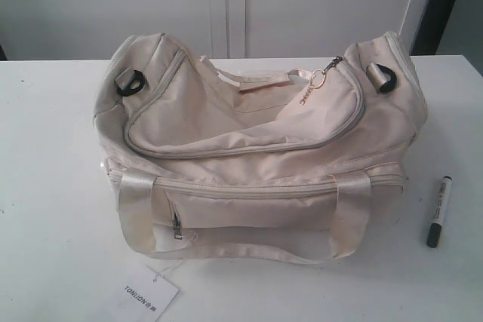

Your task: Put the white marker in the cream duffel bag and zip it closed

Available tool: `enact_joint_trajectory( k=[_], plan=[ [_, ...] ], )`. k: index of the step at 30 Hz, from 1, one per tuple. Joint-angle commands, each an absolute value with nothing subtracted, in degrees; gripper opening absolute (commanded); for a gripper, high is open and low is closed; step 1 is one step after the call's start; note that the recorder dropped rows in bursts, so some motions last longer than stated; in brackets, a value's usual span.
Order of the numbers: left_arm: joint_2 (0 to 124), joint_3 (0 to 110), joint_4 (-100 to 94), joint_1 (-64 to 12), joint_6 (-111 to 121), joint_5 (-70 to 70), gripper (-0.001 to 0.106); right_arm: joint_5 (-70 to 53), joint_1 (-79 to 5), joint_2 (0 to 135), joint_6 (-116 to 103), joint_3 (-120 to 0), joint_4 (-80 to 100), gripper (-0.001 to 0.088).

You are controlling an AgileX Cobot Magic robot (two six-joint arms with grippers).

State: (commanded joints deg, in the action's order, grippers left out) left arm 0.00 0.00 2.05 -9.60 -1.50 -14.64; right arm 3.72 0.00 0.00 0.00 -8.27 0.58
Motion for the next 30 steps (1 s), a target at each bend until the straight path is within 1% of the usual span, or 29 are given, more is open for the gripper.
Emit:
enact_joint_trajectory(
  k=[30],
  plan=[
    [0.0,0.0,2.0,-9.6,-1.5,-14.6,0.0,3.9,0.0,0.0,0.0,-8.4,0.5,0.0]
  ],
)
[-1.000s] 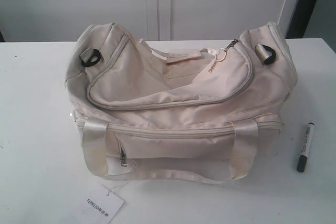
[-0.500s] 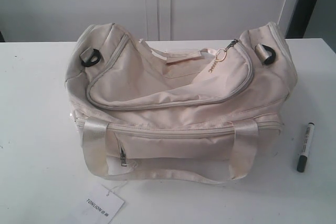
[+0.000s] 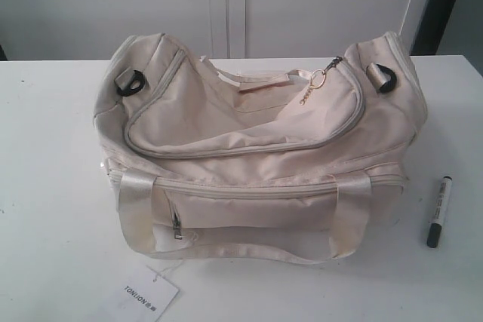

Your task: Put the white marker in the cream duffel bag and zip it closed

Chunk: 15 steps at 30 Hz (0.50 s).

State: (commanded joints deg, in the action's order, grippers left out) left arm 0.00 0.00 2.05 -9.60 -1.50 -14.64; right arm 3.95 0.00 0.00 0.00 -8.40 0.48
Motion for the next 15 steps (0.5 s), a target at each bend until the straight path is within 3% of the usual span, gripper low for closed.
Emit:
enact_joint_trajectory(
  k=[4,8,15],
  plan=[
    [0.0,0.0,2.0,-9.6,-1.5,-14.6,0.0,0.5,0.0,0.0,0.0,-10.5,0.5,0.0],
    [0.0,0.0,2.0,-9.6,-1.5,-14.6,0.0,-10.8,0.0,0.3,0.0,-15.5,0.5,0.0],
    [0.0,0.0,2.0,-9.6,-1.5,-14.6,0.0,-23.6,0.0,13.3,0.0,-25.7,0.0,0.0]
  ],
)
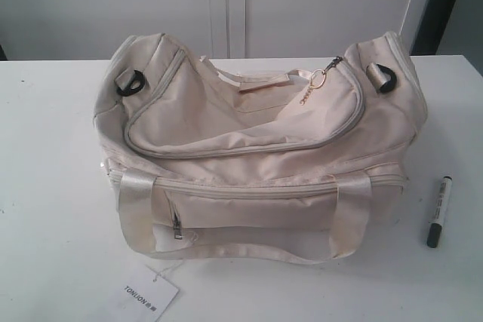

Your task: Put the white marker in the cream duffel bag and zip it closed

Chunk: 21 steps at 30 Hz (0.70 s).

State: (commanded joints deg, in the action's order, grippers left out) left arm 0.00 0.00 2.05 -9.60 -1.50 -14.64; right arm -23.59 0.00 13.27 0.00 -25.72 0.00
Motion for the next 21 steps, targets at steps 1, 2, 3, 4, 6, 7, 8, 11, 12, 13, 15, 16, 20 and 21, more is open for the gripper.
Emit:
enact_joint_trajectory(
  k=[1,2,3,4,6,7,8,11,12,13,15,16,20,21],
  plan=[
    [0.0,0.0,2.0,-9.6,-1.5,-14.6,0.0,-24.0,0.0,15.5,0.0,-26.8,-0.3,0.0],
    [0.0,0.0,2.0,-9.6,-1.5,-14.6,0.0,-24.1,0.0,17.1,0.0,-27.7,-0.6,0.0],
    [0.0,0.0,2.0,-9.6,-1.5,-14.6,0.0,-24.2,0.0,19.2,0.0,-28.7,-1.3,0.0],
    [0.0,0.0,2.0,-9.6,-1.5,-14.6,0.0,-24.5,0.0,20.8,0.0,-29.5,-2.0,0.0],
    [0.0,0.0,2.0,-9.6,-1.5,-14.6,0.0,-25.7,0.0,24.4,0.0,-31.5,-3.1,0.0],
    [0.0,0.0,2.0,-9.6,-1.5,-14.6,0.0,-26.4,0.0,25.8,0.0,-32.4,-3.1,0.0],
    [0.0,0.0,2.0,-9.6,-1.5,-14.6,0.0,-26.9,0.0,27.3,0.0,-33.1,-3.1,0.0],
    [0.0,0.0,2.0,-9.6,-1.5,-14.6,0.0,-27.0,0.0,31.2,0.0,-35.3,-3.1,0.0],
    [0.0,0.0,2.0,-9.6,-1.5,-14.6,0.0,-27.0,0.0,32.5,0.0,-36.0,-3.1,0.0],
    [0.0,0.0,2.0,-9.6,-1.5,-14.6,0.0,-27.0,0.0,33.7,0.0,-36.7,-3.1,0.0],
    [0.0,0.0,2.0,-9.6,-1.5,-14.6,0.0,-27.1,0.0,35.9,0.0,-37.9,-3.1,0.0],
    [0.0,0.0,2.0,-9.6,-1.5,-14.6,0.0,-27.4,0.0,37.2,0.0,-38.6,-3.1,0.0],
    [0.0,0.0,2.0,-9.6,-1.5,-14.6,0.0,-29.5,0.0,41.4,0.0,-41.3,-3.5,0.0],
    [0.0,0.0,2.0,-9.6,-1.5,-14.6,0.0,-29.5,0.0,42.6,0.0,-41.9,-4.0,0.0]
  ],
)
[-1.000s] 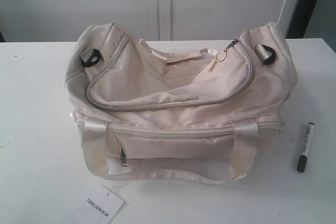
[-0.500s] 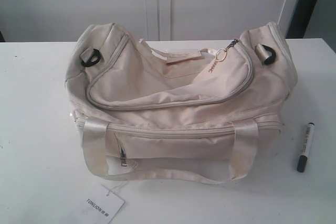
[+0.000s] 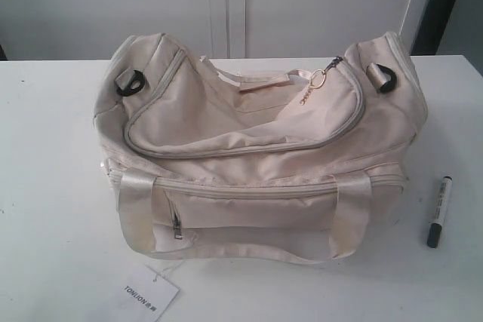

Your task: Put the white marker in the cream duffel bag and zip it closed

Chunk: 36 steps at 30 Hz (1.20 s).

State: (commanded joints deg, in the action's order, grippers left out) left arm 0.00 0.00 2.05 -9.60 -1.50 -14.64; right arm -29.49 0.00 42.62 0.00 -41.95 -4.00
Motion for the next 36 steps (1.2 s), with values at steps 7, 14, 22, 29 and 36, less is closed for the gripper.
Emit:
enact_joint_trajectory(
  k=[7,14,22,29,36],
  plan=[
    [0.0,0.0,2.0,-9.6,-1.5,-14.6,0.0,-29.3,0.0,47.9,0.0,-44.9,-5.7,0.0],
    [0.0,0.0,2.0,-9.6,-1.5,-14.6,0.0,-31.7,0.0,54.7,0.0,-50.1,-5.8,0.0],
    [0.0,0.0,2.0,-9.6,-1.5,-14.6,0.0,-34.2,0.0,63.1,0.0,-56.6,-5.8,0.0],
    [0.0,0.0,2.0,-9.6,-1.5,-14.6,0.0,-35.9,0.0,69.4,5.4,-60.9,-10.4,0.0],
    [0.0,0.0,2.0,-9.6,-1.5,-14.6,0.0,-35.8,0.0,74.4,12.1,-63.1,-17.1,0.0]
  ],
)
